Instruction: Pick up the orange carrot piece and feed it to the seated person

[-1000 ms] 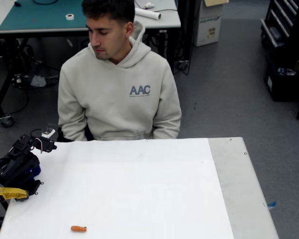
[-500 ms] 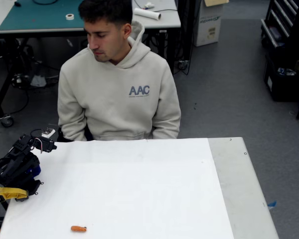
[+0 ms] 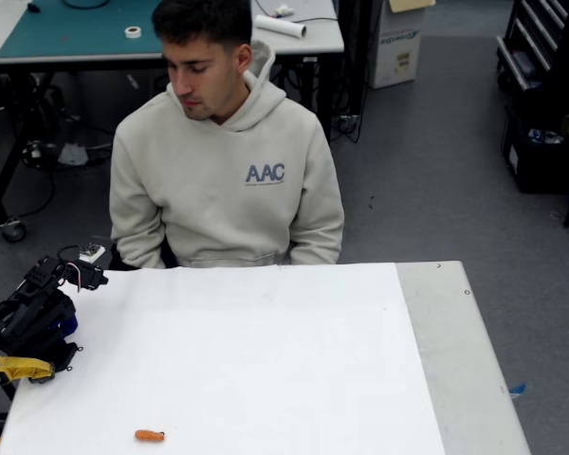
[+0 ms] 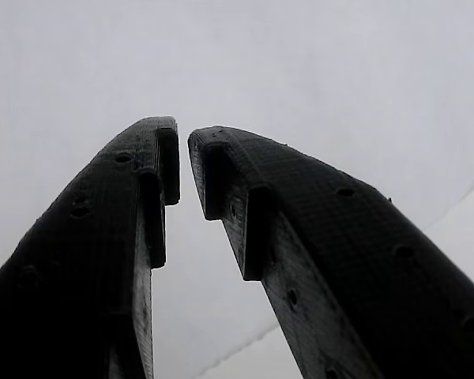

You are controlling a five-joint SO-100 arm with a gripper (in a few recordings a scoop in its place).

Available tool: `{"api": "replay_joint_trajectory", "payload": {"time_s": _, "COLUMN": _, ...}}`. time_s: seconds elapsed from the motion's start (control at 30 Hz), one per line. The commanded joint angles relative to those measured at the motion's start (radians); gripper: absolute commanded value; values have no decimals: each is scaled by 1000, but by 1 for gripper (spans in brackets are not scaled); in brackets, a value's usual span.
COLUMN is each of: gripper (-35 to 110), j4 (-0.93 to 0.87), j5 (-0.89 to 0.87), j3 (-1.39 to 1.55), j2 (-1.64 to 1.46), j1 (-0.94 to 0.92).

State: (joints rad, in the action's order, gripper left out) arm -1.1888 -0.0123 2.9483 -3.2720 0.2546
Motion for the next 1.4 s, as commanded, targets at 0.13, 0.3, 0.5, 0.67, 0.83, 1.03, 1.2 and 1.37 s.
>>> {"api": "replay_joint_trajectory", "payload": {"time_s": 0.13, "gripper": -2, "j4": 2, "j5": -11, "j3": -37, "j2": -17, "j1": 17}}
{"api": "replay_joint_trajectory", "payload": {"time_s": 0.3, "gripper": -2, "j4": 2, "j5": -11, "j3": -37, "j2": -17, "j1": 17}}
{"api": "replay_joint_trajectory", "payload": {"time_s": 0.5, "gripper": -2, "j4": 2, "j5": -23, "j3": -40, "j2": -17, "j1": 17}}
{"api": "replay_joint_trajectory", "payload": {"time_s": 0.67, "gripper": -2, "j4": 2, "j5": -25, "j3": -54, "j2": -20, "j1": 15}}
{"api": "replay_joint_trajectory", "payload": {"time_s": 0.83, "gripper": -2, "j4": 3, "j5": -26, "j3": -55, "j2": -20, "j1": -6}}
{"api": "replay_joint_trajectory", "payload": {"time_s": 1.03, "gripper": -2, "j4": 84, "j5": -20, "j3": -106, "j2": -9, "j1": -224}}
{"api": "replay_joint_trajectory", "payload": {"time_s": 1.2, "gripper": -2, "j4": 189, "j5": -11, "j3": -169, "j2": 2, "j1": -328}}
{"api": "replay_joint_trajectory", "payload": {"time_s": 1.37, "gripper": -2, "j4": 235, "j5": -11, "j3": -213, "j2": 106, "j1": -396}}
